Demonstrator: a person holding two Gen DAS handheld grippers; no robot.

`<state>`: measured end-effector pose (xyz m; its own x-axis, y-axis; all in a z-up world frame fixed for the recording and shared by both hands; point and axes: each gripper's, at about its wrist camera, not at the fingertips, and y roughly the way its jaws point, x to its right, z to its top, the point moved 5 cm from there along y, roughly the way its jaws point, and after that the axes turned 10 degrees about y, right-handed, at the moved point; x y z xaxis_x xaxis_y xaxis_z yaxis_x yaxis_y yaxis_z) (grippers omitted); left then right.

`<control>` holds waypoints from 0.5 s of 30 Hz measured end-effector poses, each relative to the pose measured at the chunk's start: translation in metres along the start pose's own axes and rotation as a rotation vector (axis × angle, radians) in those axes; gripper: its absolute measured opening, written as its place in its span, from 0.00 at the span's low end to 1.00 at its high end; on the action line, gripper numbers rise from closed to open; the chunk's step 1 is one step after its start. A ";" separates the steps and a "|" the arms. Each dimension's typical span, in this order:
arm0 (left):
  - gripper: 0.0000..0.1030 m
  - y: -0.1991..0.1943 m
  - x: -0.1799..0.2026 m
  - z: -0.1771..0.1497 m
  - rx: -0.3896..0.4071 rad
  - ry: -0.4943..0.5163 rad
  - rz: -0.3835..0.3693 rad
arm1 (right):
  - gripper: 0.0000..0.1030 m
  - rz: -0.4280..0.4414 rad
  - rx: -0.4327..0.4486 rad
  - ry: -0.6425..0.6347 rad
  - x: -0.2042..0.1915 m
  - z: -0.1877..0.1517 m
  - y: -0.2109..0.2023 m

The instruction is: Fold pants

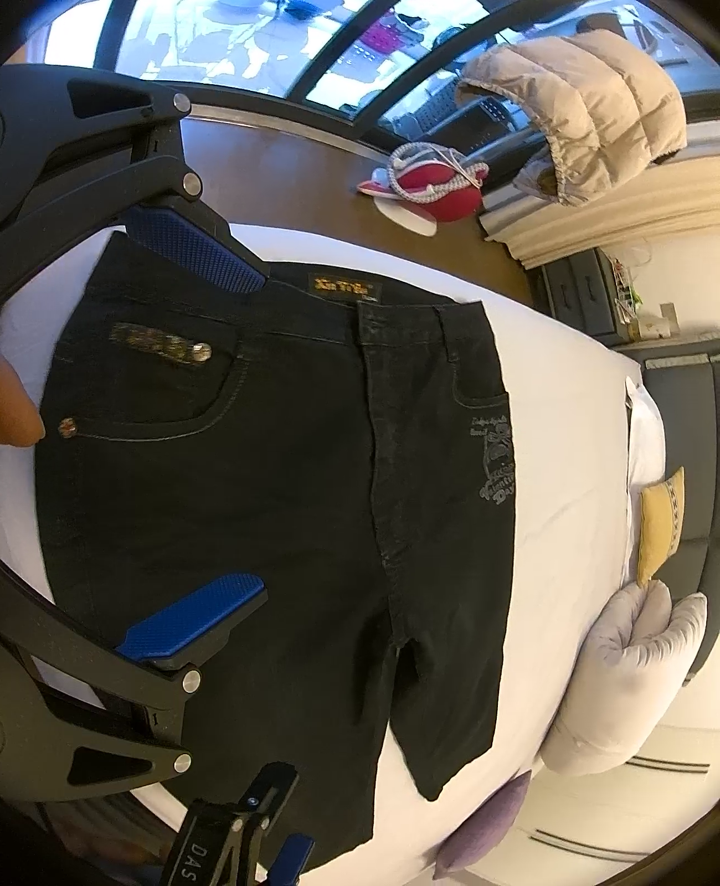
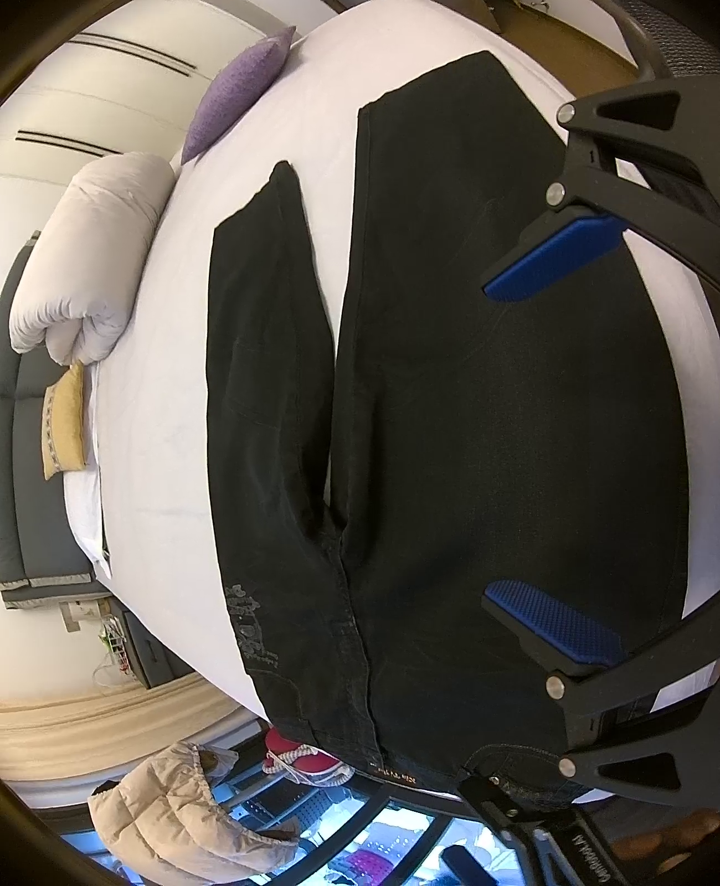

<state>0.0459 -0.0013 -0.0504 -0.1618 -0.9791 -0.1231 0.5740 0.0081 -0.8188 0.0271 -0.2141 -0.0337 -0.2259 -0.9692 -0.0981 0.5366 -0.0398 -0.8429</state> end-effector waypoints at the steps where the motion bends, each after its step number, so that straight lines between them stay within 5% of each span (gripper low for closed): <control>1: 1.00 0.002 -0.002 0.003 0.003 0.000 -0.013 | 1.00 0.006 -0.001 -0.006 -0.001 0.001 0.001; 5: 1.00 0.019 -0.014 0.027 0.029 -0.032 -0.152 | 1.00 0.056 0.029 -0.049 -0.006 0.021 0.000; 7: 1.00 0.029 -0.019 0.039 0.031 -0.030 -0.158 | 1.00 0.087 0.051 -0.074 -0.009 0.032 -0.001; 11: 1.00 0.036 -0.039 0.068 0.147 -0.062 -0.097 | 1.00 0.158 0.078 -0.179 -0.020 0.062 0.007; 15: 1.00 0.055 -0.058 0.097 0.140 -0.038 -0.007 | 1.00 0.174 0.076 -0.228 -0.024 0.083 0.022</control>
<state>0.1643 0.0358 -0.0339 -0.1370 -0.9861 -0.0944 0.6795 -0.0242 -0.7333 0.1117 -0.2118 -0.0063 0.0583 -0.9923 -0.1089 0.6130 0.1217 -0.7807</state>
